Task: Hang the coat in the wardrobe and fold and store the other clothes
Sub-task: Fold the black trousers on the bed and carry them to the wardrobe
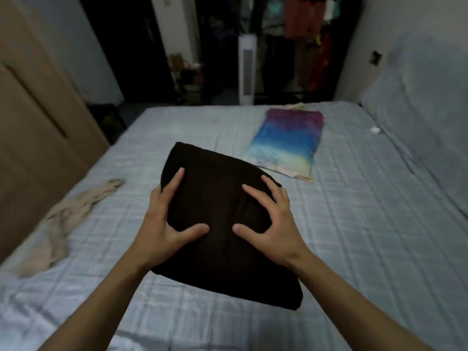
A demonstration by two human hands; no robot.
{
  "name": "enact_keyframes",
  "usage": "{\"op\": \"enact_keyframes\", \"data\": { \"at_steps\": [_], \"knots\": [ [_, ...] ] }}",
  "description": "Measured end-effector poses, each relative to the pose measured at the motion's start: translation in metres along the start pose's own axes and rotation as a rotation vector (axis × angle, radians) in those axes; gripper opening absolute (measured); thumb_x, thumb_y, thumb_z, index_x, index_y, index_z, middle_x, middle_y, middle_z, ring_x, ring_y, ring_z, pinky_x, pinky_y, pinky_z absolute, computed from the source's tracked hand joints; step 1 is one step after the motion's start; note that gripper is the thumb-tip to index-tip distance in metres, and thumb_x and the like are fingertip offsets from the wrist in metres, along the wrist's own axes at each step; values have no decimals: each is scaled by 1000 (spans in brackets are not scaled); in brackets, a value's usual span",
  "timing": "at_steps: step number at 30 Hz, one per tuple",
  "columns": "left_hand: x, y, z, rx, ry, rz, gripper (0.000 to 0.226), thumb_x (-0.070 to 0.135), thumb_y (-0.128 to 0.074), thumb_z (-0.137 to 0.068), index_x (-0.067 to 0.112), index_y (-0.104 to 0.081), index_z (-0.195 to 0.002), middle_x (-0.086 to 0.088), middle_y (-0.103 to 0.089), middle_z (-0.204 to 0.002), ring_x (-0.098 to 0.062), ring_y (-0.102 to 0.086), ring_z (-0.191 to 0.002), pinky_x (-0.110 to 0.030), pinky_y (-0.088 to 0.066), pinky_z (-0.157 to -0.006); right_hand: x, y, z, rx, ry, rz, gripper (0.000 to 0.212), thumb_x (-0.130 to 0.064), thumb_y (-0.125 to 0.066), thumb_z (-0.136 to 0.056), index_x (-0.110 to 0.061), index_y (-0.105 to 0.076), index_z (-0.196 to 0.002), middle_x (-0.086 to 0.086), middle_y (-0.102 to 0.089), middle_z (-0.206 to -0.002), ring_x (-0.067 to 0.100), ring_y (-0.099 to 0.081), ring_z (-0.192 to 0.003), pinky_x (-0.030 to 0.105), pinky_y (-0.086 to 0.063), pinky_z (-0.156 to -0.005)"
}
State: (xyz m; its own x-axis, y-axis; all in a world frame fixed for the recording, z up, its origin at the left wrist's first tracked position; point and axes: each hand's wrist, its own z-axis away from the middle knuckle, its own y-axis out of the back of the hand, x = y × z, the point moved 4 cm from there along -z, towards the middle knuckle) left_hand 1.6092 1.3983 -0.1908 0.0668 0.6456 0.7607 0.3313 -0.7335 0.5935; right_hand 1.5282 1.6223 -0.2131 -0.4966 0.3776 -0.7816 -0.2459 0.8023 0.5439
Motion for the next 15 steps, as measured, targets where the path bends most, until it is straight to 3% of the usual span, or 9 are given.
{"op": "enact_keyframes", "data": {
  "at_steps": [3, 7, 11, 15],
  "knots": [
    [10, 50, 34, 133, 34, -22, 111, 63, -79, -56, 59, -16, -148, 12, -32, -145, 13, -32, -130, -9, -29, -101, -46, -16, -10, -67, 123, -34, 75, -48, -81, -73, -48, -46, -139, -19, -15, -158, -2, -5, -146, 4, -9, -103],
    [10, 118, 84, 307, 98, -66, 112, 57, -86, -58, 63, -15, -145, 13, -33, -143, 16, -31, -128, -10, -30, -101, -109, -57, -19, -193, 241, -88, 76, -54, -79, -71, -52, -44, -138, -23, -14, -156, -2, -7, -146, 17, -16, -110],
    [-5, 186, 136, 436, 153, -80, 111, 48, -88, -62, 65, -15, -144, 13, -31, -145, 6, -34, -131, -23, -33, -107, -176, -116, -24, -296, 335, -136, 76, -67, -70, -66, -54, -44, -137, -24, -16, -155, 0, -10, -147, 31, -22, -116],
    [-33, 254, 190, 565, 196, -88, 112, 53, -88, -59, 65, -15, -144, 14, -30, -144, 15, -31, -127, -16, -31, -102, -240, -185, -24, -399, 420, -185, 76, -64, -74, -67, -54, -45, -136, -23, -17, -155, -1, -12, -146, 35, -25, -118]
  ]
}}
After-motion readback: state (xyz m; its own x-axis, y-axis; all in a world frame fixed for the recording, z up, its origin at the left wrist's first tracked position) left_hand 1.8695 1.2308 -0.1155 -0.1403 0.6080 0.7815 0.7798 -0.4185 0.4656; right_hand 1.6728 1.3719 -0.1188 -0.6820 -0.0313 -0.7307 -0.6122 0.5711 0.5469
